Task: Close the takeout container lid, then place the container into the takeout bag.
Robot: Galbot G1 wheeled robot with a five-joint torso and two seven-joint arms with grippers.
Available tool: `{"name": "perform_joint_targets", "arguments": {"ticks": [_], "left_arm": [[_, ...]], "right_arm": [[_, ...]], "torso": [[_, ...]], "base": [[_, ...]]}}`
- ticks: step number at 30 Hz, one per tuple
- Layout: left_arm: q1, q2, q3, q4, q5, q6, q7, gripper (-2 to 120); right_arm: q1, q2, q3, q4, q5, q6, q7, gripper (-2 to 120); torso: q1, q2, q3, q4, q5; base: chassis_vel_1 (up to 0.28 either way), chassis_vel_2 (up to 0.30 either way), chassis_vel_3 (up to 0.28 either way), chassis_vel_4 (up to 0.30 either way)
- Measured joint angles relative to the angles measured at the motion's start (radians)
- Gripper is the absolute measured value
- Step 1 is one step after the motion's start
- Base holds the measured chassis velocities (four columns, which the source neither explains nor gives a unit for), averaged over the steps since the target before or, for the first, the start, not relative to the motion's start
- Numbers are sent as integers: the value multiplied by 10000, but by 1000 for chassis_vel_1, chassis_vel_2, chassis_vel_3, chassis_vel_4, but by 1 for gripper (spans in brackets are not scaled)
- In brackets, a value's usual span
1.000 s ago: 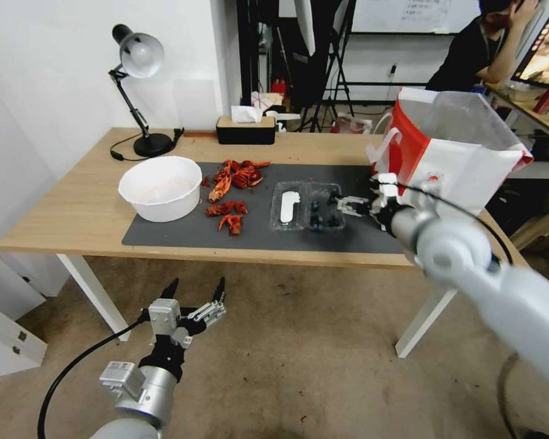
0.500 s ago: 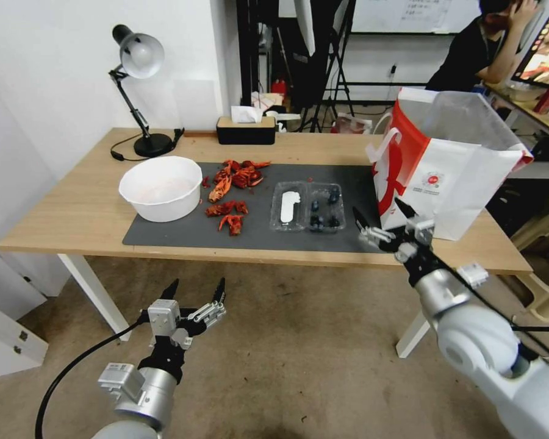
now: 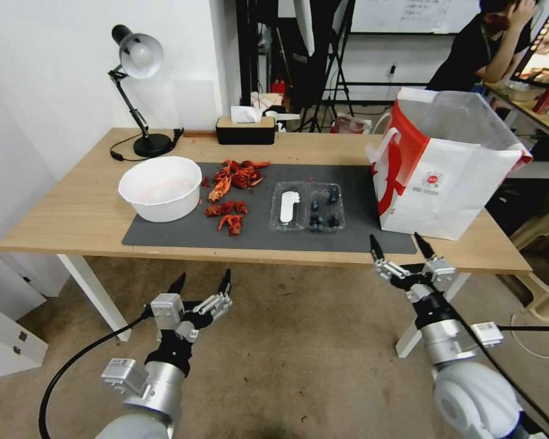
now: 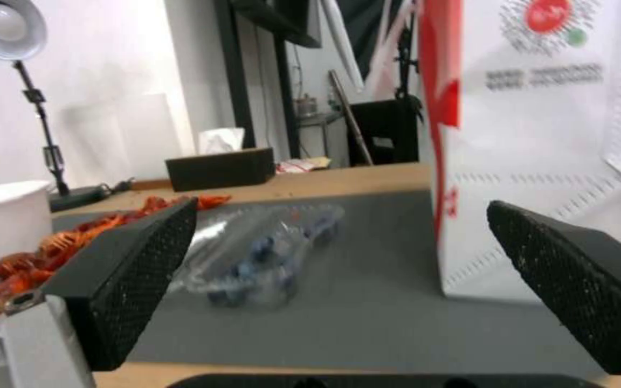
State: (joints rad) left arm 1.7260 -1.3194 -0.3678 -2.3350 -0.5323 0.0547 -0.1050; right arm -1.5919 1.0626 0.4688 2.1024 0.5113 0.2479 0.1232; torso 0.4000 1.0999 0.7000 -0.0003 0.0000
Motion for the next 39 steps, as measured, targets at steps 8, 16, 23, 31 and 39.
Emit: {"name": "perform_joint_targets", "arguments": {"ticks": [8, 16, 23, 31, 39], "left_arm": [[-1258, 956, 815, 240, -2346, -93, -914, 100], [-3879, 1412, 1787, 502, -6035, 662, -3239, 100], [-6263, 1195, 2748, 1223, -8487, 1312, -5657, 100], [-8256, 1111, 3871, 2509, -9061, 1374, -6651, 100], [-10251, 1015, 4860, 3395, -10576, 1769, -8518, 100]], "right_arm": [[-399, 274, 108, 35, -144, 26, -48, 100], [-750, 469, 281, 93, -286, 14, -49, 100], [-993, 497, 539, 150, -308, -23, -37, 100], [-1169, 559, 669, 152, -309, -42, -13, 100], [-1220, 790, 650, -1, -630, -47, -1, 100]], "torso": [[0, 0, 0, 4, -1], [0, 0, 1, 3, 0], [1, 0, 1, 1, -2], [1, -1, 2, 3, 2], [1, 0, 1, 4, 1]], "base": [[0, 0, 0, 0], [0, 0, 0, 0], [0, 0, 0, 0], [0, 0, 0, 0], [0, 0, 0, 0]]}}
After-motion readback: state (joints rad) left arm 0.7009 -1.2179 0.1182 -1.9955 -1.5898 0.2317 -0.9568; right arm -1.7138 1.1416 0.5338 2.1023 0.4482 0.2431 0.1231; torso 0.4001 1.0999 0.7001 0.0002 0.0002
